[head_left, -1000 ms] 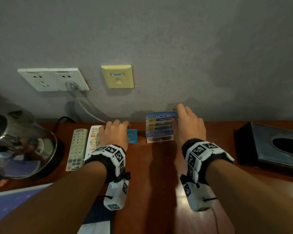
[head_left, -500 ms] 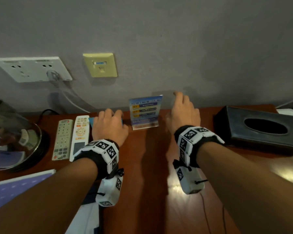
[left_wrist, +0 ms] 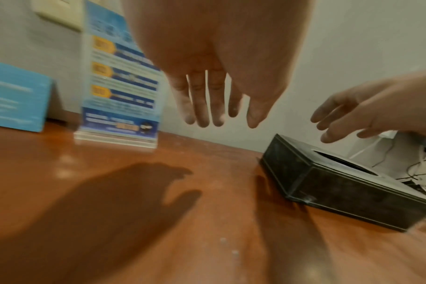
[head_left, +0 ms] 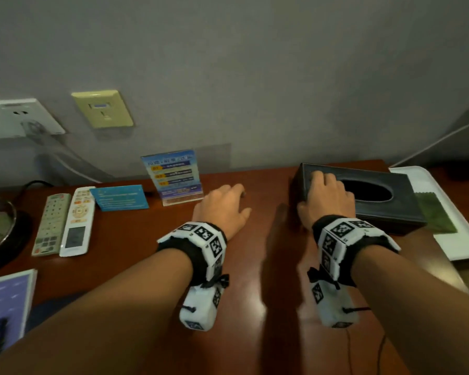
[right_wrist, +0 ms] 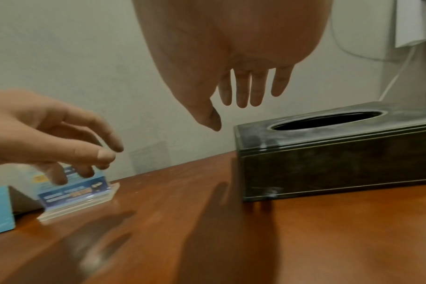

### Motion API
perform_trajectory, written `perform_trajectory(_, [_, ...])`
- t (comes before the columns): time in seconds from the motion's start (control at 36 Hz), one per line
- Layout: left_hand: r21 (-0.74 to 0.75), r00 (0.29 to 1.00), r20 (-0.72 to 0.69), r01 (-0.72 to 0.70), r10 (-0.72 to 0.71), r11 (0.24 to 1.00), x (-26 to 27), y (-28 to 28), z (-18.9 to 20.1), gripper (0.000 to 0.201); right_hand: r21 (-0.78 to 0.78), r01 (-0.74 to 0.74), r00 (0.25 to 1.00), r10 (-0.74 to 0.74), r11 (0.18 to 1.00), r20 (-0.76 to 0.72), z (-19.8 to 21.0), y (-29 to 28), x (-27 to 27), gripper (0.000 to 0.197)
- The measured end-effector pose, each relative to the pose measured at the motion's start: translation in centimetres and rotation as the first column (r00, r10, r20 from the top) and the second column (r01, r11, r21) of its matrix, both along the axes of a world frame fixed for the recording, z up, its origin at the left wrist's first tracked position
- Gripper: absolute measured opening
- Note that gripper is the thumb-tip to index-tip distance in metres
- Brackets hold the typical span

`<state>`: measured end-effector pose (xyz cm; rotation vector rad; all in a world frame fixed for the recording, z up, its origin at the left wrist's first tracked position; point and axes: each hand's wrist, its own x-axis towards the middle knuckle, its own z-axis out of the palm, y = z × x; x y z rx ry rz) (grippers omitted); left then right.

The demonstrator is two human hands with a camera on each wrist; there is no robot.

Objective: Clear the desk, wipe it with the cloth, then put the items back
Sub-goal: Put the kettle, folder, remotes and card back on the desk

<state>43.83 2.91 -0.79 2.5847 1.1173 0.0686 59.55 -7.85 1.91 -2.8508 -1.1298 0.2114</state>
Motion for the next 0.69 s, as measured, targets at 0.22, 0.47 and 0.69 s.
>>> perform_trajectory(0.22, [0.059, 0.983, 0.090, 0.153, -0.158, 0.986, 11.1, -5.7, -0.5, 0.064, -0.110, -0.041, 0.998, 0.045, 0.993, 0.036, -1.7, -7.5, 9.4, 0.072])
perform_trajectory(0.47, [0.116, 0.948, -0.051, 0.317, -0.314, 0.941, 19.7, -9.9, -2.8, 0.064, -0.213, -0.312, 0.940, 0.333, 0.926, 0.072, -4.1, -10.9, 16.5, 0.067])
perform_trajectory(0.69, [0.182, 0.947, -0.154, 0.307, -0.281, 0.934, 20.8, -9.8, -2.8, 0.056, -0.230, -0.450, 0.869, 0.482, 0.863, 0.111, -3.2, -9.7, 17.9, 0.056])
